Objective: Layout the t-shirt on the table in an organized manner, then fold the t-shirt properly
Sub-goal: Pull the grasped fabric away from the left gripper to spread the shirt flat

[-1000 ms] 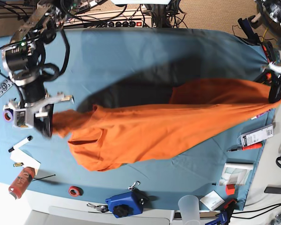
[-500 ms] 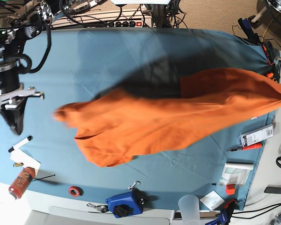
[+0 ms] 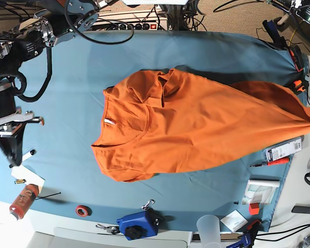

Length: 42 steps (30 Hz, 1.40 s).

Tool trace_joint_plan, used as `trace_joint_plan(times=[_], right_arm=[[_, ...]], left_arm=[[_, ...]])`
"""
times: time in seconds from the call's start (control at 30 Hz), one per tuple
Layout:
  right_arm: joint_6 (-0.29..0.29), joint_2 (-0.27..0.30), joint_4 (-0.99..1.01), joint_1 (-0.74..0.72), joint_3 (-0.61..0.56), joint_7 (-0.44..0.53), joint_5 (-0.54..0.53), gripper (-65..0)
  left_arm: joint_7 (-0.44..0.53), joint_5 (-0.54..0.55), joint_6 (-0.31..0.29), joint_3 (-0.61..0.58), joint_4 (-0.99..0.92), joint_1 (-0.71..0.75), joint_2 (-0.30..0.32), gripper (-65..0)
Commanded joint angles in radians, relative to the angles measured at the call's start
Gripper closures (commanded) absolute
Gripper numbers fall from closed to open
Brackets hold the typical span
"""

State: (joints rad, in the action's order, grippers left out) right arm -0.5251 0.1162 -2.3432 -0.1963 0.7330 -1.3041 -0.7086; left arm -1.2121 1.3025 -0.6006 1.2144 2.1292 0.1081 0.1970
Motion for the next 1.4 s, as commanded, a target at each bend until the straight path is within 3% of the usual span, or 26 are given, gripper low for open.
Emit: trace_joint_plan(times=[0.0,0.1,0.17,0.3,0.37,0.53,0.63,0.8,1.1,1.37], right_arm=[[-0.013,0.011,-0.013,0.005,-0.001,0.024,-0.04,0.0],[-0.104,0.011,-0.013,0.079,-0.036,0.04,-0.105,0.0],[-0.127,0.011,-0.013,0.121,-0.095,0.04,-0.11,0.0],[-0.153,0.011,0.01,0.2,-0.264,0.045,-0.102,-13.6],[-0.152,0.012,0.038,0.235,-0.367,0.051,-0.061,-18.4],[-0.152,0.011,0.156,0.262,-0.627,0.061,0.158,-18.7],[-0.133,0.016,0.241,0.262,-0.743,0.119,0.313,-18.7],[-0.128,0.113,0.299,0.26,-0.921,0.104,0.432,-18.7],[-0.075,0.278,0.303,0.203,-1.18,0.111,0.552,-18.7],[-0.022,0.291,0.327,0.174,-1.26,0.11,0.552,-18.4]], left_arm=[[0.017,0.029,-0.003,0.006,0.015,0.0,0.016,0.0],[0.025,0.025,-0.003,0.006,0.015,0.022,0.017,0.0],[0.043,0.004,-0.003,0.006,0.015,0.041,0.017,0.0],[0.094,-0.058,-0.003,0.006,0.015,0.068,0.02,0.0],[0.114,-0.081,-0.003,0.006,0.015,0.079,0.022,0.0],[0.113,-0.096,-0.003,0.006,0.015,0.08,0.022,0.0],[0.113,-0.099,-0.003,0.006,0.015,0.08,0.022,0.0],[0.113,-0.099,-0.003,0.006,0.015,0.08,0.022,0.0],[0.113,-0.099,-0.003,0.006,0.015,0.08,0.022,0.0],[0.113,-0.099,-0.003,0.006,0.015,0.08,0.022,0.0]])
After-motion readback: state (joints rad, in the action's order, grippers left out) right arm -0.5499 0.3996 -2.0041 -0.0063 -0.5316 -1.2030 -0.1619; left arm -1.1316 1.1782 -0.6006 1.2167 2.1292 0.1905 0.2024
